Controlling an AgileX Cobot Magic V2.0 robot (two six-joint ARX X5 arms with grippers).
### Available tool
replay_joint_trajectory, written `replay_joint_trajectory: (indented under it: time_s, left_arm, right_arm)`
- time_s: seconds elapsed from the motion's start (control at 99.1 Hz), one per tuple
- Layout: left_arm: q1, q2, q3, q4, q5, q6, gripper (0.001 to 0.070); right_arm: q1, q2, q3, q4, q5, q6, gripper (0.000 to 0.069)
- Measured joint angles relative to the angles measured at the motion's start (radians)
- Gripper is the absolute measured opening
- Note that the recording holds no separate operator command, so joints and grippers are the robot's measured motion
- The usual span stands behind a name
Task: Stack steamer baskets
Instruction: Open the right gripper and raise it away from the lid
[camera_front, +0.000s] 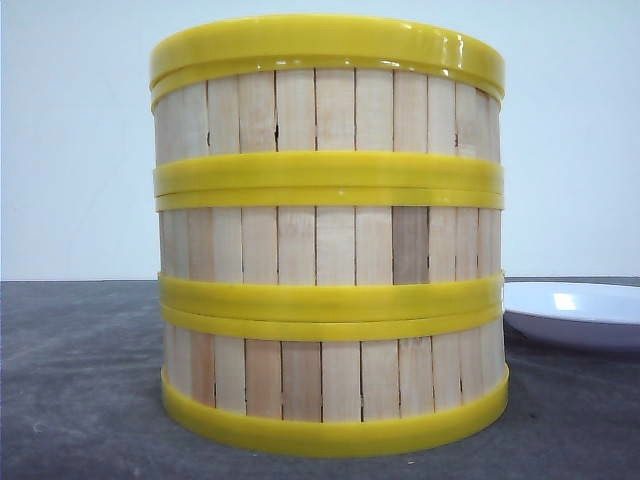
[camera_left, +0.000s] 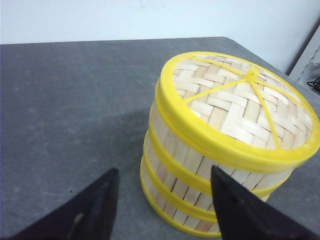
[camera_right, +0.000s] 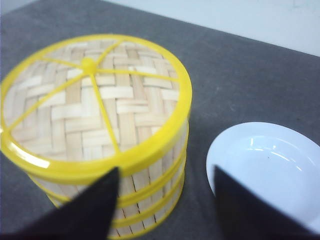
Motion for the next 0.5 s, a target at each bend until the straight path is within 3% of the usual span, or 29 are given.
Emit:
replay_joint_trajectory:
  time_s: [0.061, 0.131, 0.504]
  left_arm:
    - [0.000, 0.000, 0.000, 0.000, 0.000, -0.002, 0.0101]
    - [0.000, 0.000, 0.000, 0.000, 0.000, -0.001, 0.0046]
    - [0.000, 0.000, 0.000, -0.010, 0.000, -0.001, 0.0030]
  right_arm:
    - [0.000, 0.000, 0.000, 0.001, 0.000, -0.001, 0.0079]
    - [0.000, 0.000, 0.000, 0.004, 0.000, -0.001, 0.0033]
    - [0.000, 0.000, 0.000, 0.016, 0.000, -0.001, 0.0009]
